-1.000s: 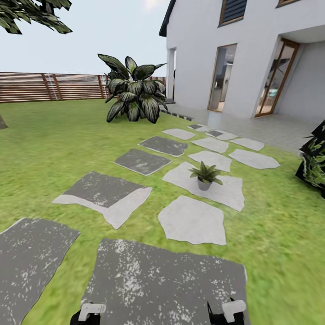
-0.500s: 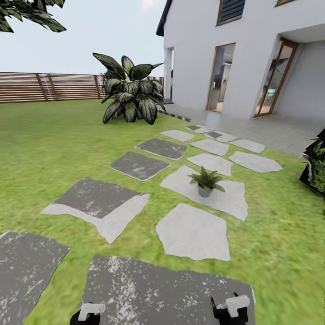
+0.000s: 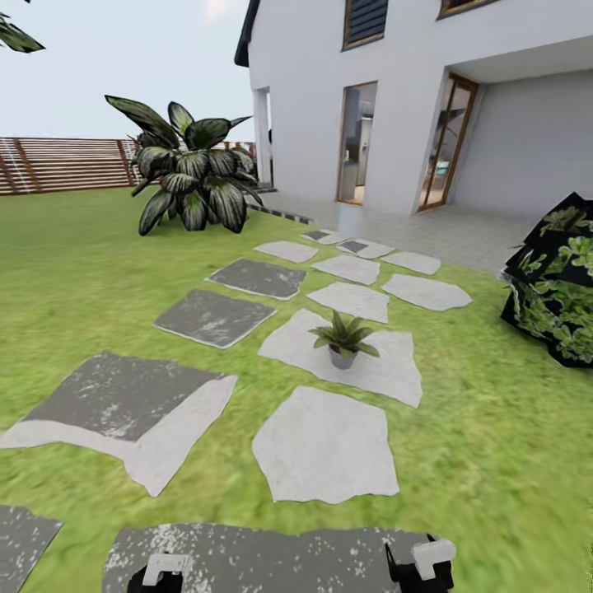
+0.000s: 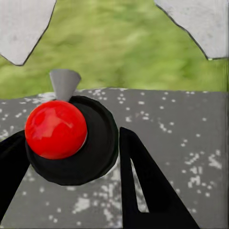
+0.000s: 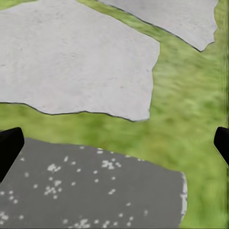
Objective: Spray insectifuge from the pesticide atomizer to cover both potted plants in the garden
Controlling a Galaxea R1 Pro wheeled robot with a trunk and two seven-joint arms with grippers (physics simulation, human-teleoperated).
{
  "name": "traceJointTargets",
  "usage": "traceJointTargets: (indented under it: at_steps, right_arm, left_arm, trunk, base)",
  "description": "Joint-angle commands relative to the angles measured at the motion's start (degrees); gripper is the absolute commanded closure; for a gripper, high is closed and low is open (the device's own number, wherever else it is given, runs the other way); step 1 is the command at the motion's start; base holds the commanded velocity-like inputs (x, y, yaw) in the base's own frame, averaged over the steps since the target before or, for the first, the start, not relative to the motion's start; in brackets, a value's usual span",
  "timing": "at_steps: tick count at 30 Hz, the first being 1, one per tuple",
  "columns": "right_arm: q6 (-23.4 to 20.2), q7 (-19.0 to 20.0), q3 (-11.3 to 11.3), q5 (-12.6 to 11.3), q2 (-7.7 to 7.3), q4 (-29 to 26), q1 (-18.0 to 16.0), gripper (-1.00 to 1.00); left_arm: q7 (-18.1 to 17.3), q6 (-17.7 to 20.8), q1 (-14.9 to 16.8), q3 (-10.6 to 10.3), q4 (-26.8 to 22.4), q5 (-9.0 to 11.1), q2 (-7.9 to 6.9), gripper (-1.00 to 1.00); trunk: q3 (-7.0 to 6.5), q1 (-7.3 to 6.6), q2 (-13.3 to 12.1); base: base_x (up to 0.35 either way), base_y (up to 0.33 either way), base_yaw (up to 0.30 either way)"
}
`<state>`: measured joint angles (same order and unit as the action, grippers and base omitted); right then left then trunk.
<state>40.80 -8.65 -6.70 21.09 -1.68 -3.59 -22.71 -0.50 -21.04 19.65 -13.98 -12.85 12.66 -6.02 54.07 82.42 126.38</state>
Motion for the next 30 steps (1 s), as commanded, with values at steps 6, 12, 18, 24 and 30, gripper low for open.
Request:
traceJointTargets:
  at_steps: [6,12,18,24,30]
  right_arm:
    - [0.16,-0.22,-0.42,0.62,0.09,0.08,-0.05,-1.00]
    - [0.16,-0.22,-0.42,0.62,0.10,0.08,-0.05,-1.00]
    - [0.16,-0.22,-0.42,0.62,0.15,0.08,-0.05,-1.00]
    - [0.16,-0.22,-0.42,0.62,0.19,0.08,-0.05,-1.00]
    - [0.16,-0.22,-0.42,0.62,0.19,0.08,-0.05,-1.00]
  left_arm:
    - [-0.02,-0.20,0.02,-0.44,0.01,0.37,-0.05,1.00]
    - [-0.02,-0.21,0.03,-0.44,0.01,0.35,-0.05,1.00]
    - [-0.02,-0.22,0.04,-0.44,0.01,0.35,-0.05,1.00]
    - [-0.02,-0.22,0.03,-0.44,0.01,0.35,-0.05,1.00]
    - [-0.02,-0.22,0.04,-0.44,0.03,0.36,-0.05,1.00]
  trunk:
    - [0.05,0.03,0.02]
    - [0.05,0.03,0.02]
    - [0.05,0.03,0.02]
    - [0.05,0.03,0.02]
    - [0.05,0.03,0.02]
  base:
    - [0.339,0.000,-0.288]
    - [0.339,0.000,-0.250]
    - [0.329,-0.086,-0.159]
    - [0.318,-0.120,-0.019]
    - [0.318,-0.121,-0.226]
